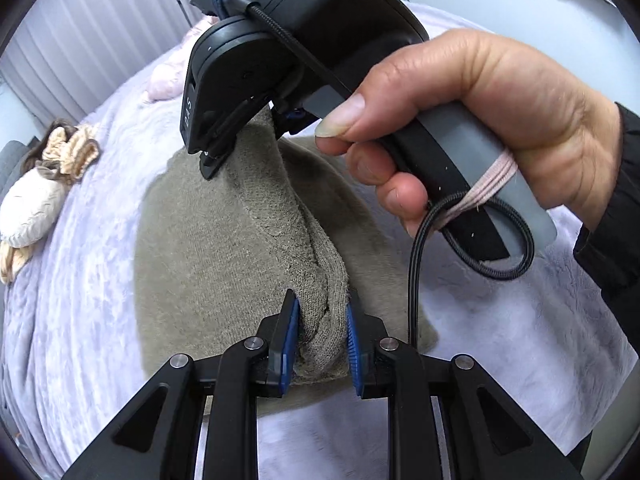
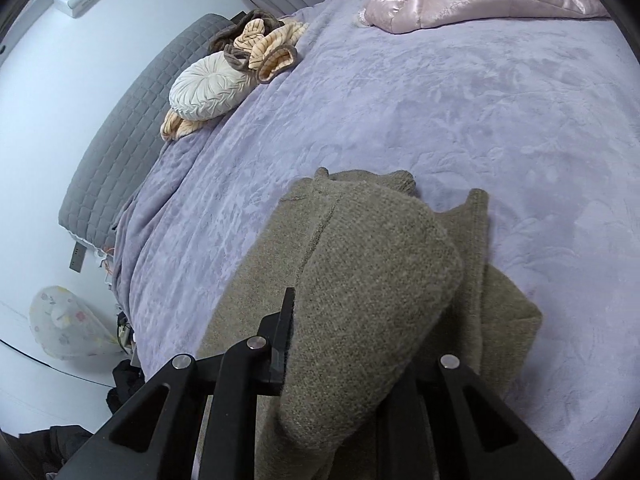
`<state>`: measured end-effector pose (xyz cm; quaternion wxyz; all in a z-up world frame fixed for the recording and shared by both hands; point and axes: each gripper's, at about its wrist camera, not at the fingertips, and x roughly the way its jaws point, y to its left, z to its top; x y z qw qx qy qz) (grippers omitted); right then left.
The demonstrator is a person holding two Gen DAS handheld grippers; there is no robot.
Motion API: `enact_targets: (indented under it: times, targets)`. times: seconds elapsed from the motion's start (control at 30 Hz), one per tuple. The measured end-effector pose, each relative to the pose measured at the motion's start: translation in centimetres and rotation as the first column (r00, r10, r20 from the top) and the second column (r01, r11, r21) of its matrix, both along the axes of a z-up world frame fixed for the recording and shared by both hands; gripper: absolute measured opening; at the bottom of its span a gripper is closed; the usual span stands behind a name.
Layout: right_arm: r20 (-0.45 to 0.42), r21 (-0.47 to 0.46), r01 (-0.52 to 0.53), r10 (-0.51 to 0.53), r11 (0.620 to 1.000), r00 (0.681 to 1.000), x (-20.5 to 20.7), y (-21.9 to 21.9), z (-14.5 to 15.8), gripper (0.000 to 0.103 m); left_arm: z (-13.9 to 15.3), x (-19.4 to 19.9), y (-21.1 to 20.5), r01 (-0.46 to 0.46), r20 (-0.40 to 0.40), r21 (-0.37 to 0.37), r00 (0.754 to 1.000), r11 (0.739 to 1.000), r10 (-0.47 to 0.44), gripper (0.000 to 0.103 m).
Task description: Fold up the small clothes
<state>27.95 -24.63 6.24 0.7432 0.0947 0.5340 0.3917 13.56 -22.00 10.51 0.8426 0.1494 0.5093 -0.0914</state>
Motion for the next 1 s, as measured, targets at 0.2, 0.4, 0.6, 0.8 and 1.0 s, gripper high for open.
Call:
enact_targets:
  times: [0.2, 0.4, 0.6, 0.8, 1.0]
  targets:
    - [-0.083, -0.037, 0.035, -0.038, 0.999, 0.996, 0.9, -2.2, -4.0, 0.018, -2.6, 2.1, -0.5, 0.026, -0.060, 0.027, 0.998, 0.999, -0.024, 0.023]
    - [-0.071, -0.031, 0.046, -0.048, 0.998, 0.996, 1.0, -2.9, -4.0, 0.020, -1.5, 2.1, -2.3, 0.029, -0.038, 0.028, 0.999, 0.999, -0.028, 0.023]
    - [0.027, -0.043, 0.050, -0.049, 0.998, 0.998, 0.1, -3.8, -2.2, 0.019, -3.1, 1.0, -3.3, 0.032, -0.074, 0.041, 0.997, 0.999, -0.029, 0.023]
    - [-0.083, -0.040, 0.081, -0.084, 0.996, 0.993, 0.8, -4.8, -4.4, 0.042, -3.3, 1.2, -2.2, -0.009, -0.110, -0.018, 0.994, 1.000, 0.007, 0.055]
    - [0.003, -0.050, 0.184, -0.184, 0.982, 0.983, -1.3, -7.9, -1.2, 0.069, -0.6, -1.8, -0.2, 0.015, -0.092, -0.181, 0.995, 0.983, -0.032, 0.070]
